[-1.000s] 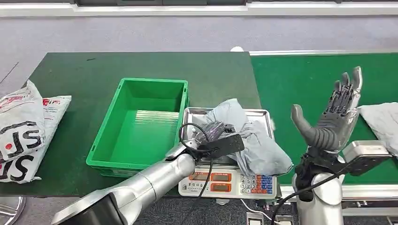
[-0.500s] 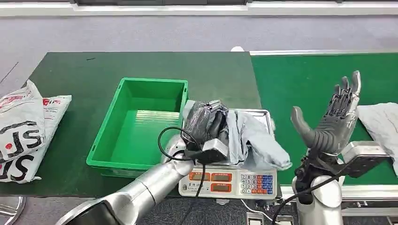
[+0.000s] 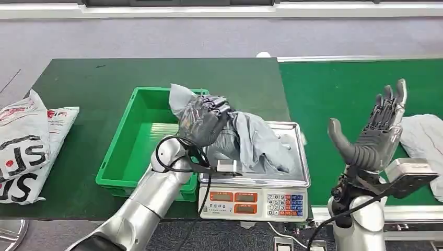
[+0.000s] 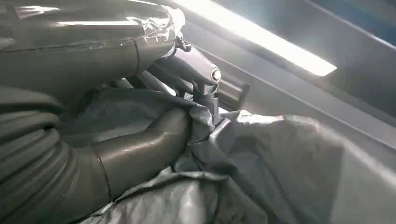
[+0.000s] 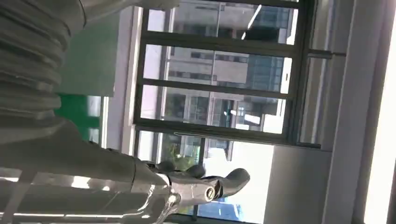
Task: Moved the parcel from conveyor to table for the left to box.
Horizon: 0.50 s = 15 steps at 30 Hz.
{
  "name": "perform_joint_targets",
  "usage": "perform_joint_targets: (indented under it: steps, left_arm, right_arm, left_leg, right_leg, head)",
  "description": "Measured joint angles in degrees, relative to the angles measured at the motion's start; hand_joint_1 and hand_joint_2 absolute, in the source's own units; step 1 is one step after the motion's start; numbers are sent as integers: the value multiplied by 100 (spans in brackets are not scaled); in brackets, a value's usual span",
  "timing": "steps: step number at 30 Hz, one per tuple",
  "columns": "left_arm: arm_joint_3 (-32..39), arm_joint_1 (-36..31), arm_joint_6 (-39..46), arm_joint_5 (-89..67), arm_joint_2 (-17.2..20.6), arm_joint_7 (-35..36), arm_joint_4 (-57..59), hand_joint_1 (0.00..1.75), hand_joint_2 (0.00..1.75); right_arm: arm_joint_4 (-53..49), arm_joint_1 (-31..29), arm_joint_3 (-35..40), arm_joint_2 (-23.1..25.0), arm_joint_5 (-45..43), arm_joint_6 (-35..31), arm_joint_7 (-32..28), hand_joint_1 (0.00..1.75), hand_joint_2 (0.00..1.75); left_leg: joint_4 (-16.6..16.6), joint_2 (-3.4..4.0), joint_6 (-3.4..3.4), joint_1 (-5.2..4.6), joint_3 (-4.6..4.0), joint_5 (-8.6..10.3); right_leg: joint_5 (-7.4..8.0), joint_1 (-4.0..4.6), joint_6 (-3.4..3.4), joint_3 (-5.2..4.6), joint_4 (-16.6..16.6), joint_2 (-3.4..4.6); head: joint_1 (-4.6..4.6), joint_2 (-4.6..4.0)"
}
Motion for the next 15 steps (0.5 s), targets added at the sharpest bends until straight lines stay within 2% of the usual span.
perform_joint_targets:
  steps: [2,6,11,15]
  left_arm:
    - [152,-13,2,-550,31,535,-9,175,175]
    - [478,-304,2,-1374,356,2562,393,175,175]
    - [992,-618,2,-1236,854,3028,1003,175,175]
    - [1165,-720,2,-1525,1073,3644,1415,175,175]
  right_arm:
    - [0,5,0,-13,0,-4,0,0,175]
    - [0,69,0,-52,2,-20,0,0,175]
    - [0,96,0,-146,-39,-17,22,0,175]
    - [0,99,0,-199,-63,-22,33,0,175]
  left_leg:
    - [0,-3,0,0,-2,0]
    - [-1,15,-1,0,-1,-3]
    - [-1,26,-7,7,3,1]
    - [-1,18,-7,11,-2,1]
  right_leg:
    - [0,0,0,1,0,-3]
    - [0,-1,-1,-4,0,15]
    - [2,7,-3,-8,1,23]
    - [2,9,-3,-7,2,20]
  head:
    - [0,0]
    - [0,0]
    - [-2,0]
    - [-2,0]
